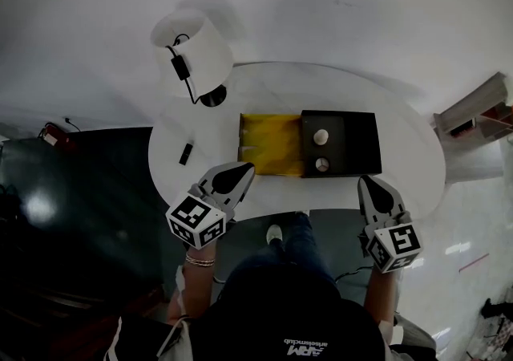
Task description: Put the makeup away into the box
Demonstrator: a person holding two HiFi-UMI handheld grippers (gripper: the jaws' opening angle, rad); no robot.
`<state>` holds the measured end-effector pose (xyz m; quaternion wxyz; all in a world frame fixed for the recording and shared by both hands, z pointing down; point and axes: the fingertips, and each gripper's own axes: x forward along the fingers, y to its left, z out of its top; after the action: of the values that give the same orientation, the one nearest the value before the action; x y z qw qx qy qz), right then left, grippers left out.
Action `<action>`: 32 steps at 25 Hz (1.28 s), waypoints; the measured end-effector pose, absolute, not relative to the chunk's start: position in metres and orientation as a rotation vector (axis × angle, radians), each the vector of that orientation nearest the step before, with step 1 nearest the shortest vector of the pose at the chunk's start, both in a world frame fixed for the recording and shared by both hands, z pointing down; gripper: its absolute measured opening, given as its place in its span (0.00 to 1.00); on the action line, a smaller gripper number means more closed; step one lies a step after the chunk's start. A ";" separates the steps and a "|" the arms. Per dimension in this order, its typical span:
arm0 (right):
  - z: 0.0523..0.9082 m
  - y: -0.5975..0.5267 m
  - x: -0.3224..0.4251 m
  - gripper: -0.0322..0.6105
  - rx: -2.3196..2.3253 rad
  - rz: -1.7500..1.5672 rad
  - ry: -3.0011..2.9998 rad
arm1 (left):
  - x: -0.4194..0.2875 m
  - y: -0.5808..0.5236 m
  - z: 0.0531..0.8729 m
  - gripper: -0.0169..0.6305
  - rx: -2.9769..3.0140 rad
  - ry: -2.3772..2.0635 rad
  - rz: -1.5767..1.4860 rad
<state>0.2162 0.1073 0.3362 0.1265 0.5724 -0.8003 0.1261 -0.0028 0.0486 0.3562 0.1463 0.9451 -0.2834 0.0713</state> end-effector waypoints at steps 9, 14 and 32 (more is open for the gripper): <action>0.344 0.090 0.216 0.08 1.652 0.366 -2.345 | -0.008 0.041 0.368 0.05 2.689 -0.853 0.246; 0.345 0.076 0.218 0.08 1.597 0.356 -2.369 | 0.003 0.027 0.372 0.05 2.700 -0.859 0.271; 0.376 -0.004 0.225 0.08 1.264 0.409 -2.446 | 0.061 -0.012 0.397 0.05 2.738 -0.783 0.448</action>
<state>0.2249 -0.0035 0.3763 0.1782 0.4468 -0.8647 0.1446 0.0608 -0.0122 0.3967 0.1292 0.9418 -0.2693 0.1542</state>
